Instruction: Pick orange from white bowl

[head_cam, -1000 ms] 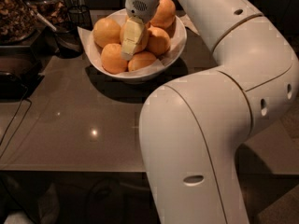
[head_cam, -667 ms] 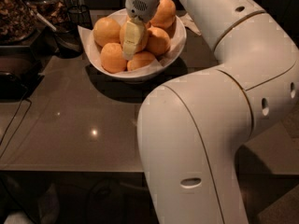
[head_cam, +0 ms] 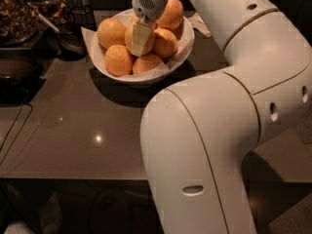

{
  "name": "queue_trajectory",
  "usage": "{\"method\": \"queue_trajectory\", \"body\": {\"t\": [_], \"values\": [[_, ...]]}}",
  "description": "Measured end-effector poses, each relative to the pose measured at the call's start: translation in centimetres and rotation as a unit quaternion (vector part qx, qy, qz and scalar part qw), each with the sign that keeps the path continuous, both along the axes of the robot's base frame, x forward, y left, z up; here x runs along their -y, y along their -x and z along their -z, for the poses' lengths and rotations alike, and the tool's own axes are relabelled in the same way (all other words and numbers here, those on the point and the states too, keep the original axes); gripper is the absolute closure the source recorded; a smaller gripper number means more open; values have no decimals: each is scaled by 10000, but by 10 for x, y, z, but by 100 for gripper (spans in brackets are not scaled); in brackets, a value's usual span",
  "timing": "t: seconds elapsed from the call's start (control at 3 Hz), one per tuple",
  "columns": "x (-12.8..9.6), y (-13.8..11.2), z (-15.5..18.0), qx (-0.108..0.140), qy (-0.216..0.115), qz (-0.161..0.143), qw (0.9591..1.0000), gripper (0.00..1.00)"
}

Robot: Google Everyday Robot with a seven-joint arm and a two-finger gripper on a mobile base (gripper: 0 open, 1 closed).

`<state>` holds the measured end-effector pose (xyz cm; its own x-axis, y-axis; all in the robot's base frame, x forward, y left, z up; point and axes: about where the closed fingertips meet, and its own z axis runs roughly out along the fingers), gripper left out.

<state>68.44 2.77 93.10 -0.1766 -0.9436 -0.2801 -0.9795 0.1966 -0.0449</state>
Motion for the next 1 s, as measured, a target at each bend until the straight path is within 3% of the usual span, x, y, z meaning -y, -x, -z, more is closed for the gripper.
{"method": "queue_trajectory", "body": {"t": [0.33, 0.67, 1.0], "values": [[-3, -8, -4, 176, -253, -1, 9995, 89], [-5, -5, -11, 248, -550, -84, 9981, 100], [1, 8, -23, 315, -735, -191, 9966, 100]]}}
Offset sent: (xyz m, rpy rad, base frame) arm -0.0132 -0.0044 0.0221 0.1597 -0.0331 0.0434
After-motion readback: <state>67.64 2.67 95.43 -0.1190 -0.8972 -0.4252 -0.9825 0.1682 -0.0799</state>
